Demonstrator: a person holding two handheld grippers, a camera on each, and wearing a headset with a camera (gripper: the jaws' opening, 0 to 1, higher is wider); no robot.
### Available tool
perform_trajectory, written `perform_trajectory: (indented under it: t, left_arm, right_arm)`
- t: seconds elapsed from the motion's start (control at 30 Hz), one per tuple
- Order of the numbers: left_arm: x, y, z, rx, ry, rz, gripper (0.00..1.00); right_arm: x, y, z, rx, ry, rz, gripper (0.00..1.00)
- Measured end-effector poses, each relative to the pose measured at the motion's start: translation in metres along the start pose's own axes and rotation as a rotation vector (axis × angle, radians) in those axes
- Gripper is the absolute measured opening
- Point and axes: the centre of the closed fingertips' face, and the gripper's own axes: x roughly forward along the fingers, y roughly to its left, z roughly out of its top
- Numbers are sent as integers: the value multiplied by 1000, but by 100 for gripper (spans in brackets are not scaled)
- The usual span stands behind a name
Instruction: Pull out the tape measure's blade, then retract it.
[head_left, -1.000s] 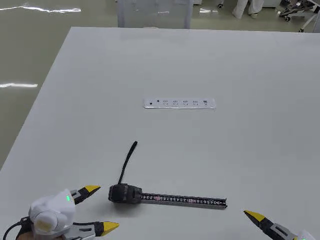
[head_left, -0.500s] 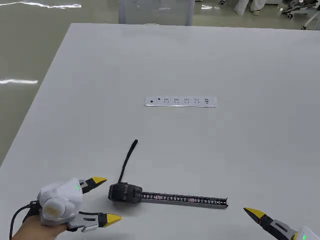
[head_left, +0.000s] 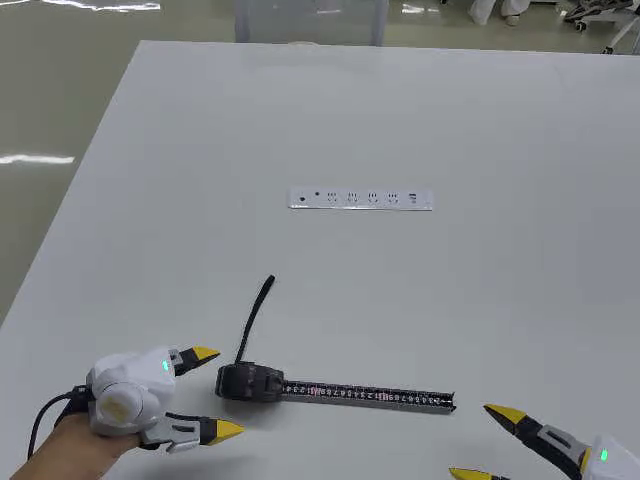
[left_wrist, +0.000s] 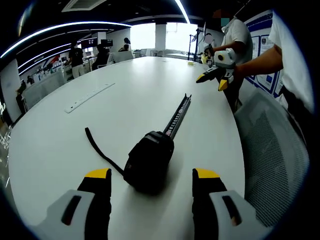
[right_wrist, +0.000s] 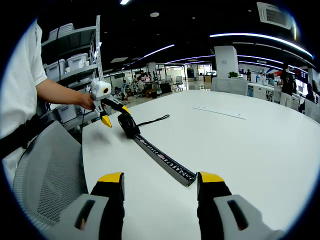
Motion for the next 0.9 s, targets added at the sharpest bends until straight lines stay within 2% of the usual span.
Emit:
perform_trajectory:
  t: [0.4, 0.9]
  left_arm:
    - [7, 1, -4, 15, 24, -22, 63]
    - [18, 3, -4, 49, 38, -46, 57]
  right_arm:
    - [5, -9, -3, -14, 15, 18, 56]
    - [12, -18, -5, -23, 34, 40, 53]
